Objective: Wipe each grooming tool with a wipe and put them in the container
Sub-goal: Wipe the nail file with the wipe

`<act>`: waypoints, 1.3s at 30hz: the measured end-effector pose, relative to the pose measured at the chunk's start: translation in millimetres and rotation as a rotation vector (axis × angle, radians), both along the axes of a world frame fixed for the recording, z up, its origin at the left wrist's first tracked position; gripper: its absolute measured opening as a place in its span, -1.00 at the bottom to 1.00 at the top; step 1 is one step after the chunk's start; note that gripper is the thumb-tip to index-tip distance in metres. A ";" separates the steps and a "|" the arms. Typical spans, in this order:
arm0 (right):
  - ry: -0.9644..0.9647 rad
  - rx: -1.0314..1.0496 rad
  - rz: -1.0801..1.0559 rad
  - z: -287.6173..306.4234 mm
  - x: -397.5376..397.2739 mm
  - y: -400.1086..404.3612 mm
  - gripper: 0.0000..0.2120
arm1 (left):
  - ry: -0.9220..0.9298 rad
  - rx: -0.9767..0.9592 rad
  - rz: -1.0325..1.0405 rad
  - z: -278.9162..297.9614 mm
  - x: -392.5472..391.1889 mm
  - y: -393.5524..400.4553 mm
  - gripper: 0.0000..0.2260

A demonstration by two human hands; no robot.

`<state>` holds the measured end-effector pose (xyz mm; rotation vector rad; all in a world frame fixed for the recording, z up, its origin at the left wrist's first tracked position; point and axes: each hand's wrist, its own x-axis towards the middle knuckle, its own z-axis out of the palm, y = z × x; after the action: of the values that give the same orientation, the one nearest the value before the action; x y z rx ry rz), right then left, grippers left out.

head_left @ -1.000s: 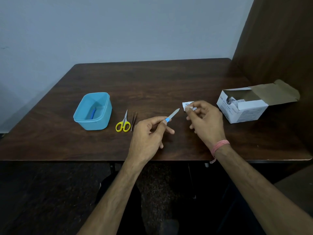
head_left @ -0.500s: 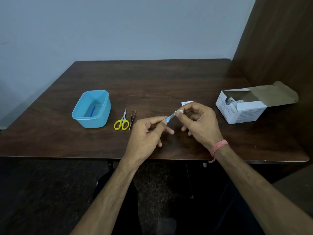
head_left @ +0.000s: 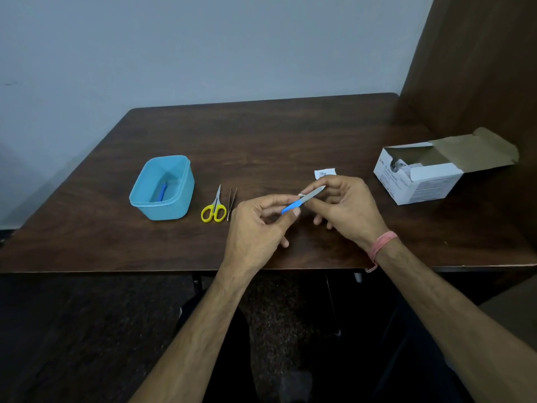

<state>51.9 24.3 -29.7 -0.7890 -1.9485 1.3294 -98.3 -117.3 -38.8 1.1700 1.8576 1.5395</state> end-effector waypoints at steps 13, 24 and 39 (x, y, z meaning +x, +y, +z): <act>-0.044 -0.114 0.206 1.3 3.4 14.0 -0.90 | -0.072 -0.068 0.062 5.4 1.7 5.6 -0.92; -0.036 -0.071 0.230 -3.5 4.1 15.1 -0.95 | -0.051 -0.077 0.042 3.7 1.5 4.2 -0.86; 0.002 -0.015 0.259 -10.2 5.3 24.7 -0.80 | -0.014 -0.056 0.041 1.6 2.3 4.0 -0.89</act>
<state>57.2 48.9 -39.9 -0.5545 -2.0949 1.4944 -95.9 -113.3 -37.2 1.0995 1.9143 1.5037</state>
